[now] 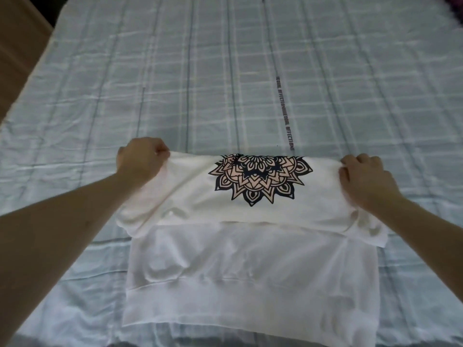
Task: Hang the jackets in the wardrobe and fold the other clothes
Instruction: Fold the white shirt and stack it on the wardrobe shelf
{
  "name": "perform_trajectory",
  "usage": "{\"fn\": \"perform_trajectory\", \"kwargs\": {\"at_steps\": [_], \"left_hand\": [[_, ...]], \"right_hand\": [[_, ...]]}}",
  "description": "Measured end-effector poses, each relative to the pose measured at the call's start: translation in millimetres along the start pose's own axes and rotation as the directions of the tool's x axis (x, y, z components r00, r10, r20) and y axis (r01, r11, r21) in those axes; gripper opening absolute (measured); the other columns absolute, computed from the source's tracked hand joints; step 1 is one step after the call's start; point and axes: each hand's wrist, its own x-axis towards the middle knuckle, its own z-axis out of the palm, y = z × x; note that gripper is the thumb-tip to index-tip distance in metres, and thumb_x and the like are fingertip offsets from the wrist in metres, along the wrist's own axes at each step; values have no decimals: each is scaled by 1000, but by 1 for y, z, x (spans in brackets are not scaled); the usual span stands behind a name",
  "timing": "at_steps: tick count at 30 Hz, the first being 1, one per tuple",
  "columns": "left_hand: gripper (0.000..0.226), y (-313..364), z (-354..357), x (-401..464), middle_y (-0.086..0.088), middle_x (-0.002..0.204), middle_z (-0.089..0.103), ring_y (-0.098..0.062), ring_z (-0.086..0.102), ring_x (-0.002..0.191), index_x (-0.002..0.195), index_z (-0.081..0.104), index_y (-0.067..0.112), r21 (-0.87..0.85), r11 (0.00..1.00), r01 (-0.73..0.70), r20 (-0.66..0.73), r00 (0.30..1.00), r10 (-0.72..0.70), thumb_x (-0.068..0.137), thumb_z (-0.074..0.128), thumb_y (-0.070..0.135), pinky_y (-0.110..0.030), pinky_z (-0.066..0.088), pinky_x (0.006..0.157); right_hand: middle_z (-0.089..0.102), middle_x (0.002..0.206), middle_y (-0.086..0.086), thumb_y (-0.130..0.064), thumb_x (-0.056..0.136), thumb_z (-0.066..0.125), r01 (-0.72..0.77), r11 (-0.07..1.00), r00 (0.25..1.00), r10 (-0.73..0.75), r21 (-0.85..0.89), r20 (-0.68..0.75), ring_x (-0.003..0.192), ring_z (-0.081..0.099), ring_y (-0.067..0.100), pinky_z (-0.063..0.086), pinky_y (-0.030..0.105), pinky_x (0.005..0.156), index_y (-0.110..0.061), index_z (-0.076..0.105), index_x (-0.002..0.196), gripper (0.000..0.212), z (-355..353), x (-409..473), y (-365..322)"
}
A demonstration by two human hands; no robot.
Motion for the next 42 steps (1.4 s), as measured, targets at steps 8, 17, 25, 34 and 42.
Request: {"fn": "perform_trajectory", "kwargs": {"at_steps": [8,17,25,34,42], "left_hand": [[18,-34,-7,18,-4,99,69,-29,53,106,101,70,31,280,958,-59,-39,997,73,94,53,33,-42,35,87],[21,-6,-3,23,-11,117,58,-37,50,111,109,64,19,121,968,-221,-154,959,238,90,58,26,-49,39,93],[46,-19,65,-39,0,155,36,-17,30,144,142,47,26,-67,841,-536,-100,843,529,99,34,37,-45,13,118],[63,-22,40,-8,-2,141,51,-25,43,130,140,46,26,-70,849,-524,172,832,527,77,44,27,-26,8,111],[70,17,-2,12,-4,114,62,-29,59,103,127,45,32,197,863,-464,475,816,330,64,75,22,-38,48,86]], "right_hand": [[52,86,23,-36,95,32,212,973,977,-213,-90,1,80,47,39,42,47,72,0,57,106,46,-11,2,34],[57,108,24,-29,99,45,58,998,916,-65,-30,-395,95,54,45,43,55,83,-4,62,111,33,-22,16,-13],[31,156,5,-50,96,17,96,994,991,-90,56,-100,144,23,24,9,55,117,-26,33,148,59,40,-14,-6],[27,158,4,-52,81,22,242,957,966,-253,160,52,144,23,21,11,47,116,-24,31,150,76,24,1,20],[62,110,3,-35,72,74,289,956,916,-261,-52,304,104,55,27,36,44,104,-26,52,112,47,-38,18,0]]}}
